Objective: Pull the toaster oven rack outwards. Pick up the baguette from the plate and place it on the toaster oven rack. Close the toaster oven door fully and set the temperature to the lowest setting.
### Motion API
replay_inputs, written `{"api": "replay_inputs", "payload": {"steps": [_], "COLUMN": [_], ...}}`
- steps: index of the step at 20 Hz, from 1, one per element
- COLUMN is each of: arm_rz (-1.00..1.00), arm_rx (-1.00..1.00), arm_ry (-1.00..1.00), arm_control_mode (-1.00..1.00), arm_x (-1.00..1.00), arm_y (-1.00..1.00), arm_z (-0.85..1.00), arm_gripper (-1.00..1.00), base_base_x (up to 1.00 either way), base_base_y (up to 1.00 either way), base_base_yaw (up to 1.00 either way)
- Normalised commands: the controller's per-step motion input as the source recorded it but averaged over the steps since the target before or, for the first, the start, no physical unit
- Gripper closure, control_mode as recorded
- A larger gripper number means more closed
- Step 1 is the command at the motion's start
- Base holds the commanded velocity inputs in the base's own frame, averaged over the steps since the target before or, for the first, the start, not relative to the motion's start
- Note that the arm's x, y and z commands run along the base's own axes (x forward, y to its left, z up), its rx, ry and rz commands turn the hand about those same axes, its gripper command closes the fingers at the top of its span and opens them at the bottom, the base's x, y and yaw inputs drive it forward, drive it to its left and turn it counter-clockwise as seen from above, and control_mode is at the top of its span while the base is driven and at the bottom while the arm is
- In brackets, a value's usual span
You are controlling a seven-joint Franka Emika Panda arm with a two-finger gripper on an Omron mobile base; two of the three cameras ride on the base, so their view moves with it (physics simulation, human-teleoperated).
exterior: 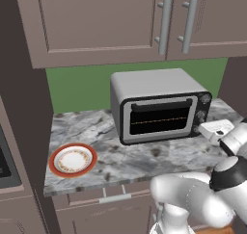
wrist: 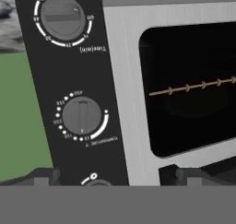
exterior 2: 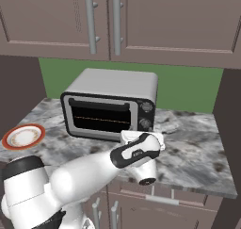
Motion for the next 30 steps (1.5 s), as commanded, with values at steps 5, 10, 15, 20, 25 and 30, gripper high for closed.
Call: {"api": "replay_inputs", "payload": {"steps": [5, 10, 15, 20, 25, 30], "arm_rz": [0.0, 0.0, 0.0, 0.0, 0.0, 0.0], "arm_rx": [0.0, 0.0, 0.0, 0.0, 0.0, 0.0], "arm_ry": [0.04, 0.04, 0.01, 0.0, 0.0, 0.0], "arm_control_mode": [-1.0, -1.0, -1.0, -1.0, -1.0, -1.0], "arm_x": [0.23, 0.21, 0.18, 0.18, 0.19, 0.18], "arm_y": [0.0, 0.0, -0.01, -0.03, -0.03, -0.05], "arm_z": [-0.1, -0.12, -0.06, -0.04, -0.09, -0.11], "arm_gripper": [-1.0, -1.0, -1.0, -1.0, -1.0, -1.0], "base_base_x": [0.0, 0.0, 0.0, 0.0, 0.0, 0.0], "base_base_y": [0.0, 0.0, 0.0, 0.0, 0.0, 0.0], "base_base_yaw": [0.0, 0.0, 0.0, 0.0, 0.0, 0.0]}}
